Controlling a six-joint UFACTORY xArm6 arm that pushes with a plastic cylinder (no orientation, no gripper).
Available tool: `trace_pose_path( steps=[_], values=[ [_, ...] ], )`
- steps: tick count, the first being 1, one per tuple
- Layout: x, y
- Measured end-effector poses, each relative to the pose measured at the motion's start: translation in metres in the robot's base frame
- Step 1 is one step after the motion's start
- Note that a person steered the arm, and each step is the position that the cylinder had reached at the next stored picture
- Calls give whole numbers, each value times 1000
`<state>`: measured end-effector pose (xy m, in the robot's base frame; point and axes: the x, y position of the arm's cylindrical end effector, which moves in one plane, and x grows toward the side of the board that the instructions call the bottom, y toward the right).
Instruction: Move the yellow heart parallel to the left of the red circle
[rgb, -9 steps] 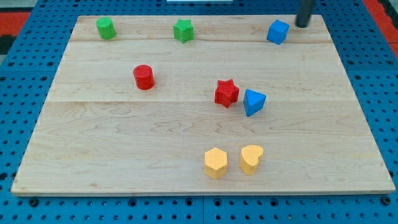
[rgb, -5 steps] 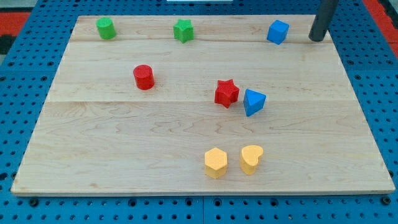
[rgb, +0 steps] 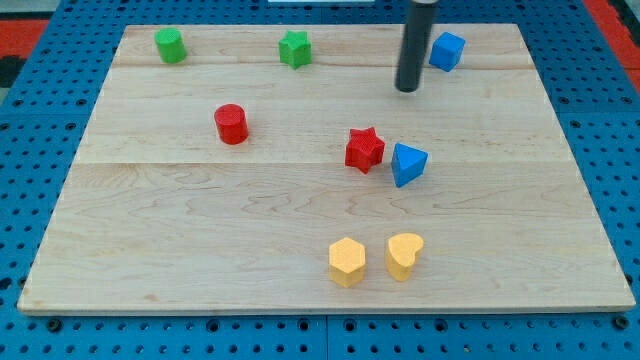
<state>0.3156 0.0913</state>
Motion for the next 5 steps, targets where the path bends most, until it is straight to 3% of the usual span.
trace_pose_path(
  steps=[2,4,5],
  values=[
    [1,-54],
    [93,-76],
    [113,-106]
  ],
)
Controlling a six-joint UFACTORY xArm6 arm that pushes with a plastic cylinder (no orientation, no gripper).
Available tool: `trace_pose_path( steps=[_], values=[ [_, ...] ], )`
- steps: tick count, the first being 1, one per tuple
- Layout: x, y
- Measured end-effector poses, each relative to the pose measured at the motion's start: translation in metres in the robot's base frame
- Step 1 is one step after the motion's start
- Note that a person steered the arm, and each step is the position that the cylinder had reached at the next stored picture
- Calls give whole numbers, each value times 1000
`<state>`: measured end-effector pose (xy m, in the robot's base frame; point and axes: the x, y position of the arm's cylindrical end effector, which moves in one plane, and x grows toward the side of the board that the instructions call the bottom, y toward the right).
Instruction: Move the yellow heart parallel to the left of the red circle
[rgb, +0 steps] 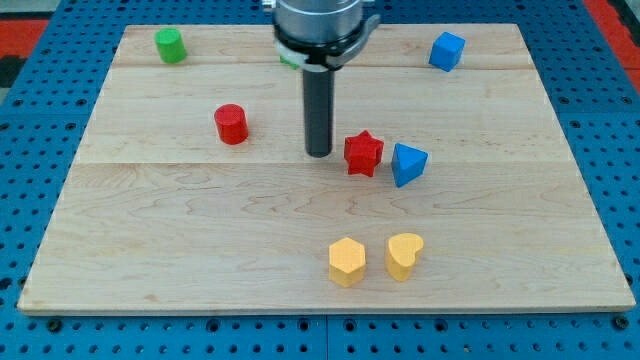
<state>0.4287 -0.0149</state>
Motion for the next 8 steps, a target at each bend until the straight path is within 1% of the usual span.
trace_pose_path(
  steps=[1,2,3,4,5,6,7,8],
  values=[
    [34,0],
    [74,70],
    [105,146],
    [153,164],
    [148,77],
    [82,30],
    [73,-29],
    [69,7]
  ],
)
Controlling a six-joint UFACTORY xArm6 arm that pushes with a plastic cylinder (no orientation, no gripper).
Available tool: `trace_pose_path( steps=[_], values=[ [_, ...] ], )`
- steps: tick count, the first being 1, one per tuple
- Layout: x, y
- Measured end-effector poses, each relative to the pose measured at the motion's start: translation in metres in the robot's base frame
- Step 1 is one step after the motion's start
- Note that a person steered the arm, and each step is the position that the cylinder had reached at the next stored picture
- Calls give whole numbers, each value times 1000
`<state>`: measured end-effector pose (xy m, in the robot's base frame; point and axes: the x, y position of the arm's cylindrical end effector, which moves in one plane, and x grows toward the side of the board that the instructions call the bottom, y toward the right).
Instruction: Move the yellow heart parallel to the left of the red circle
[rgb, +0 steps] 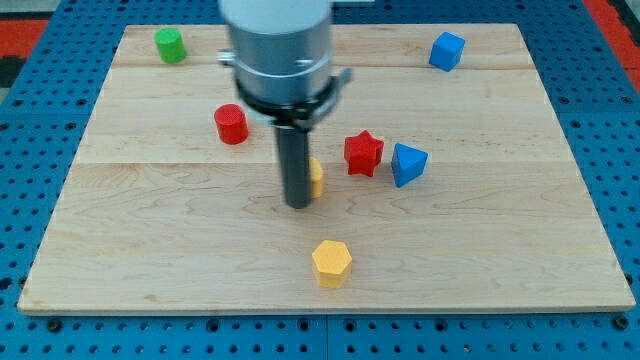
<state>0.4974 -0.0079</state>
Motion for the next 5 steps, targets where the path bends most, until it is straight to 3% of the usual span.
trace_pose_path(
  steps=[1,2,5],
  values=[
    [21,54],
    [-5,40],
    [-77,-120]
  ],
)
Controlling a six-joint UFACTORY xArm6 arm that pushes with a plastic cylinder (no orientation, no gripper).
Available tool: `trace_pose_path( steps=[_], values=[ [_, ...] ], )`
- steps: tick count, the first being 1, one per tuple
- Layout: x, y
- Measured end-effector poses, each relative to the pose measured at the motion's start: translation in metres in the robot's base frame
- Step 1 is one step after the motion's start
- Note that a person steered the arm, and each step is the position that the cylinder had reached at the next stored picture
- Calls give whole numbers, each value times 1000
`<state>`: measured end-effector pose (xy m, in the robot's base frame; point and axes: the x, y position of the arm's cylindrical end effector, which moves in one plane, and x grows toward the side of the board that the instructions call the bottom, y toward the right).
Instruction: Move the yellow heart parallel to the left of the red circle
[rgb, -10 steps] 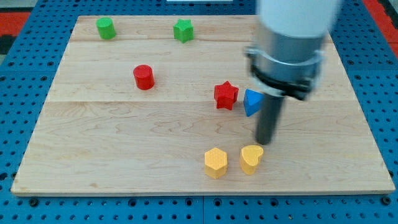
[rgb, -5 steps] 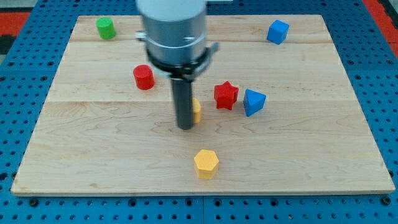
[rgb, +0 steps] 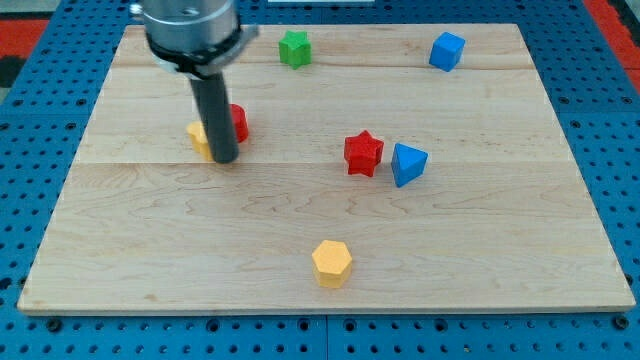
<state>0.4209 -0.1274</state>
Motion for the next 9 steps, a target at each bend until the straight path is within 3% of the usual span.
trace_pose_path(
  steps=[3,4,6,9],
  values=[
    [-80,-39],
    [-98,-83],
    [-54,-93],
    [-75,-93]
  ],
)
